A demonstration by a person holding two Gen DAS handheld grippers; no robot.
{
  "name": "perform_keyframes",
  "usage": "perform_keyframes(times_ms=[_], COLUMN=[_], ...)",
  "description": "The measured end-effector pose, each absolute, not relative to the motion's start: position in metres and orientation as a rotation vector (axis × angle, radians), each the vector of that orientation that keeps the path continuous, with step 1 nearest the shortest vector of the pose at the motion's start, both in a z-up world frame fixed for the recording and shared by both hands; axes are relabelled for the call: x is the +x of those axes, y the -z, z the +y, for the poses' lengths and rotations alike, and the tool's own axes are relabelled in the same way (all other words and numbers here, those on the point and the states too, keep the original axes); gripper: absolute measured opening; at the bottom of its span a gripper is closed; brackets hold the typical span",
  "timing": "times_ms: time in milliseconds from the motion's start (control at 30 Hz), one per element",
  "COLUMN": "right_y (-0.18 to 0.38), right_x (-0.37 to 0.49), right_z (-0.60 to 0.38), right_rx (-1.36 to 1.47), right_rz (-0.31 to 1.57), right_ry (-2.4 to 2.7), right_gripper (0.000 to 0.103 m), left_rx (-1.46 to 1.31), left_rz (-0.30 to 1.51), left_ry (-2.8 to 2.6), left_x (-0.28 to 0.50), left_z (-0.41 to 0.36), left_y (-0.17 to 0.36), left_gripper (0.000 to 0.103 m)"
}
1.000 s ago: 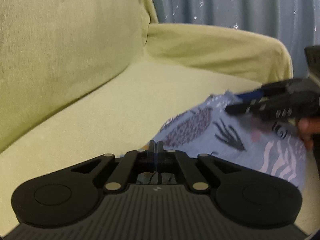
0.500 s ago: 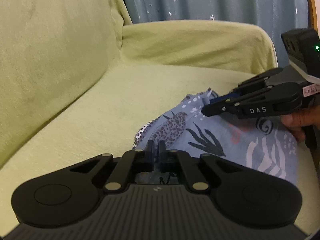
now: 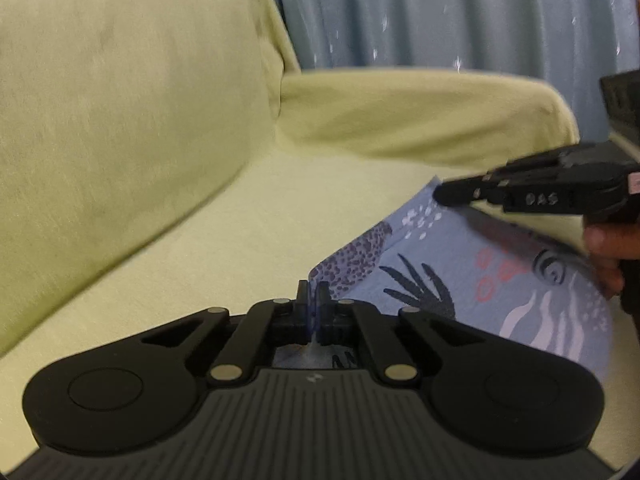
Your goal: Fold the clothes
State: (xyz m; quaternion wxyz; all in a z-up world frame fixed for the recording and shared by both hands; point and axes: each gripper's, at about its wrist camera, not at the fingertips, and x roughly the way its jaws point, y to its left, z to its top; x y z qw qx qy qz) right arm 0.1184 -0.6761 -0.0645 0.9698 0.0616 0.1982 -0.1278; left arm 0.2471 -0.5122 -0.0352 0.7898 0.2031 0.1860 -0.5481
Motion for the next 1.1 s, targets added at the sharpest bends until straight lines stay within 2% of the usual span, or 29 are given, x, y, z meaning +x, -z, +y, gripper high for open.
perform_keyframes(times_ms=[100, 167, 200, 233, 333, 367, 567, 667, 733, 833, 933, 1100], right_y=[0.070, 0.079, 0.081, 0.083, 0.077, 0.077, 0.076, 0.076, 0.076, 0.091, 0.091, 0.084], right_x=[0.123, 0.128, 0.129, 0.129, 0.118, 0.116, 0.103, 0.097, 0.093, 0.094, 0.085, 0.055], right_z=[-0.676, -0.677, -0.679, -0.680, -0.680, -0.676, -0.653, -0.641, -0.634, -0.625, -0.644, -0.699], right_rx=[0.120, 0.126, 0.134, 0.141, 0.132, 0.134, 0.141, 0.144, 0.143, -0.009, -0.056, 0.076], right_rz=[0.431, 0.473, 0.482, 0.489, 0.455, 0.458, 0.477, 0.486, 0.494, 0.572, 0.579, 0.579], right_ry=[0.259, 0.254, 0.253, 0.253, 0.278, 0.256, 0.126, 0.060, 0.017, 0.017, 0.099, 0.337], right_gripper=[0.000, 0.001, 0.001, 0.001, 0.018, 0.020, 0.019, 0.019, 0.018, 0.019, 0.020, 0.024], left_rx=[0.490, 0.475, 0.471, 0.468, 0.456, 0.452, 0.346, 0.514, 0.481, 0.473, 0.450, 0.548], left_rz=[0.451, 0.453, 0.459, 0.465, 0.461, 0.457, 0.523, 0.504, 0.516, 0.520, 0.543, 0.480], left_ry=[1.172, 1.139, 1.125, 1.110, 1.060, 1.042, 1.135, 1.156, 1.120, 1.040, 1.037, 0.986], left_x=[0.252, 0.255, 0.258, 0.261, 0.266, 0.266, 0.235, 0.212, 0.221, 0.238, 0.244, 0.218], left_z=[-0.524, -0.521, -0.518, -0.515, -0.501, -0.495, -0.464, -0.466, -0.457, -0.445, -0.442, -0.447], left_y=[0.047, 0.046, 0.045, 0.044, 0.038, 0.035, 0.028, 0.047, 0.051, 0.053, 0.050, 0.039], left_gripper=[0.002, 0.013, 0.026, 0.032, 0.031, 0.030, 0.028, 0.026, 0.026, 0.029, 0.029, 0.028])
